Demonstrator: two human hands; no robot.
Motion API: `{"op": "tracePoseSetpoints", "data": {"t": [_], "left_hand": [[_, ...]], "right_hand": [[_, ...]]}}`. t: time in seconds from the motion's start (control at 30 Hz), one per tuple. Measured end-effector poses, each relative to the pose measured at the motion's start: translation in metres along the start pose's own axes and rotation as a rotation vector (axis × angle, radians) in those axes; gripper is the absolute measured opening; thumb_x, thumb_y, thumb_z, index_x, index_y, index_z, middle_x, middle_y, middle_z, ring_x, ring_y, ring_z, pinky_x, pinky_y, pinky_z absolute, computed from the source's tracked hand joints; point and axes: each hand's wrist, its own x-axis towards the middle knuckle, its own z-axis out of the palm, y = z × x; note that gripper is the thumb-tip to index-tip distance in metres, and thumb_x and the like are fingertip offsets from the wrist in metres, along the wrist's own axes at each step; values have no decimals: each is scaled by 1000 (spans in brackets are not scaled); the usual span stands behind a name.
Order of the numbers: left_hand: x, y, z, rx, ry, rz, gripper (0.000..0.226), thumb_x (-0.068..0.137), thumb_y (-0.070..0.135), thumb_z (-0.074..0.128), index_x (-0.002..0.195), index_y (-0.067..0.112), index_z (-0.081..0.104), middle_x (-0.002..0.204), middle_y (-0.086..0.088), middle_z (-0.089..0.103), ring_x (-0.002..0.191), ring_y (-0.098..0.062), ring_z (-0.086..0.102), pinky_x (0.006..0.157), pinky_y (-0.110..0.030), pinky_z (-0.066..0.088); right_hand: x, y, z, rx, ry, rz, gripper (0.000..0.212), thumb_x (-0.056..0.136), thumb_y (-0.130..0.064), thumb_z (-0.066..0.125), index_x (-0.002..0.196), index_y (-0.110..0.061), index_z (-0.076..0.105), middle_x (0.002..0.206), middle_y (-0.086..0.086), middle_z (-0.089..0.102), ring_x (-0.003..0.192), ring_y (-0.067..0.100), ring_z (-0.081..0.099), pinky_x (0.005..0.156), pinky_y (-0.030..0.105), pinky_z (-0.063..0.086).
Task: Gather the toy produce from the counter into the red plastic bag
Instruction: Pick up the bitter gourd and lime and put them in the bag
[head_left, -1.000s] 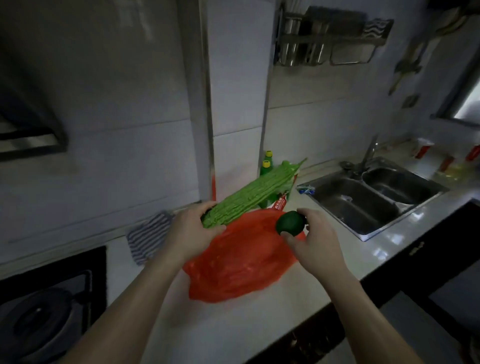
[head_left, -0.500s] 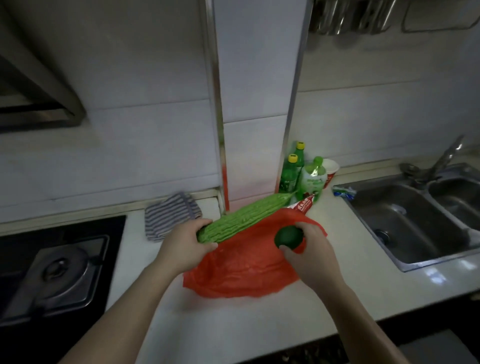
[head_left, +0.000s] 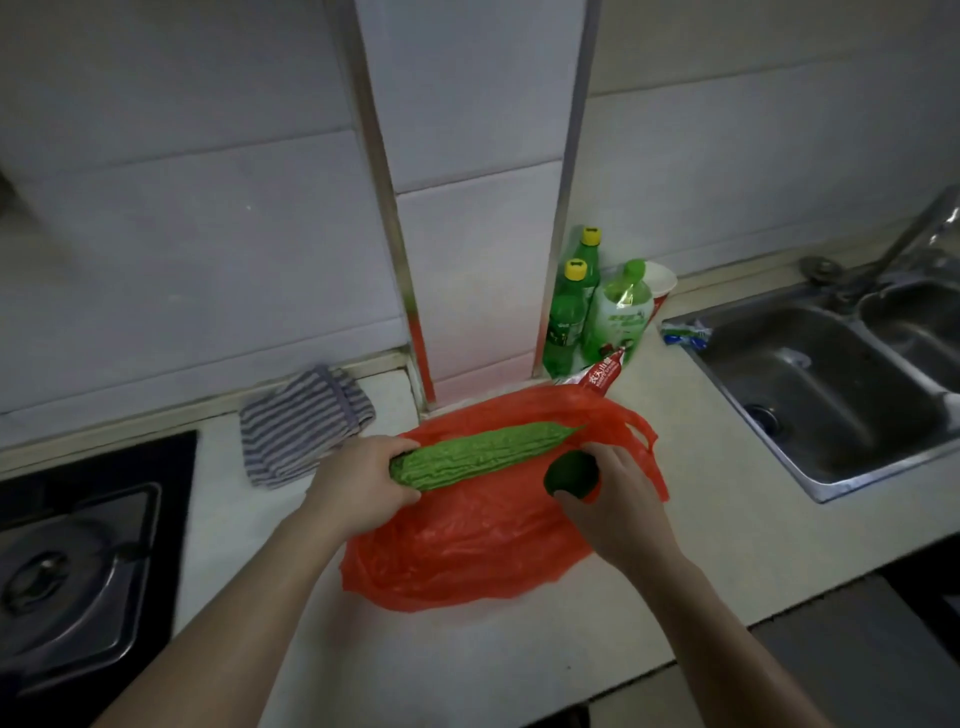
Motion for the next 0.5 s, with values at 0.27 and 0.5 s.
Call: {"op": "tracePoseSetpoints", "data": {"t": [0.27, 0.5], "left_hand": [[32, 17, 26, 36, -61, -34, 68, 63, 43, 80, 126, 40, 58, 125, 9, 64, 113, -15, 58, 90, -30, 48], [59, 28, 50, 20, -81, -42, 65, 65, 38, 81, 127, 37, 59, 127, 6, 63, 115, -18, 58, 91, -29, 46]], "right_hand": [[27, 26, 10, 15, -87, 40, 56, 75, -35, 73, 124, -21, 52, 121, -1, 53, 106, 17, 54, 84, 23, 42], [50, 45, 20, 0, -165, 67, 58, 74, -37, 72, 125, -21, 50, 120, -1, 53, 105, 17, 54, 86, 26, 45]]}}
